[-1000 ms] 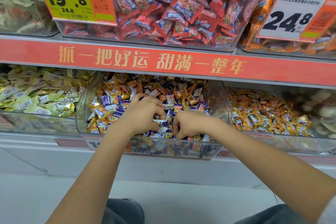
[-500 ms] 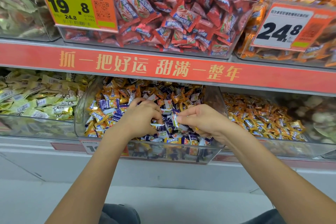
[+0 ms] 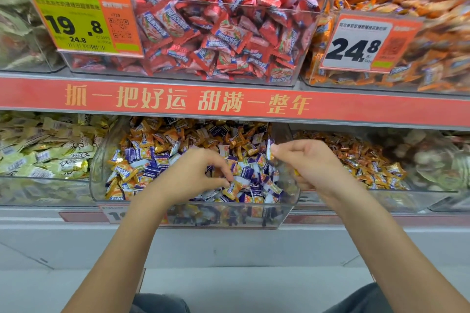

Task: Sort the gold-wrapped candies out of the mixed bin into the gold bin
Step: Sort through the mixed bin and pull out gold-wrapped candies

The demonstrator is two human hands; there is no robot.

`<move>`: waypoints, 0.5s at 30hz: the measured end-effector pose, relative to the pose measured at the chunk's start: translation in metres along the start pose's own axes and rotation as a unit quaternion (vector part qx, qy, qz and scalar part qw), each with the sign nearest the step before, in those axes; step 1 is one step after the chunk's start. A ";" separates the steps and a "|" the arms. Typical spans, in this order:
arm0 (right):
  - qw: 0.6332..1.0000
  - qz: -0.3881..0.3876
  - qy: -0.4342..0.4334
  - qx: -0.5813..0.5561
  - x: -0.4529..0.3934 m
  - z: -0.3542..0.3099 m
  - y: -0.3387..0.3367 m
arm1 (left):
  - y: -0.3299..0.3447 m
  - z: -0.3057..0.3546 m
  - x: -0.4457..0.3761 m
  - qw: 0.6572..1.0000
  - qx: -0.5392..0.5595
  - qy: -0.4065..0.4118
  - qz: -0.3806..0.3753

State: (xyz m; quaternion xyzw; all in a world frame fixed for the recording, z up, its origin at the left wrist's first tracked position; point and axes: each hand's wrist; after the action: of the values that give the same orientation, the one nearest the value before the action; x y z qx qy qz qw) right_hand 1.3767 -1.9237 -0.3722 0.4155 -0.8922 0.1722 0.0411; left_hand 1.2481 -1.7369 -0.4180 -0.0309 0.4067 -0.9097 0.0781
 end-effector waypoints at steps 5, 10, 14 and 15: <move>0.987 0.124 -0.087 0.061 -0.010 0.007 -0.012 | 0.015 -0.012 -0.016 0.980 -0.106 -0.048 -0.162; 0.955 0.269 -0.077 0.097 -0.011 0.034 -0.051 | 0.022 -0.015 -0.031 0.939 -0.242 -0.052 -0.237; 0.942 0.265 -0.016 0.207 -0.018 0.052 -0.071 | 0.028 -0.017 -0.035 0.942 -0.238 -0.074 -0.223; 0.940 0.260 -0.006 0.220 -0.020 0.054 -0.072 | 0.028 -0.018 -0.035 0.945 -0.234 -0.073 -0.216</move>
State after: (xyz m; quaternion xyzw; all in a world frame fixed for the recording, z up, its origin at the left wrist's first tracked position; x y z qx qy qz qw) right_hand 1.4483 -1.9707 -0.4079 0.1688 -0.9092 0.3663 -0.1030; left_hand 1.2836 -1.7360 -0.4502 -0.2018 0.5847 -0.7793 -0.1004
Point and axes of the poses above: each hand's wrist, its own x-axis away from the middle knuckle, its own y-axis out of the palm, z = x × y, and after that the axes turned 5 degrees about -z, right-handed
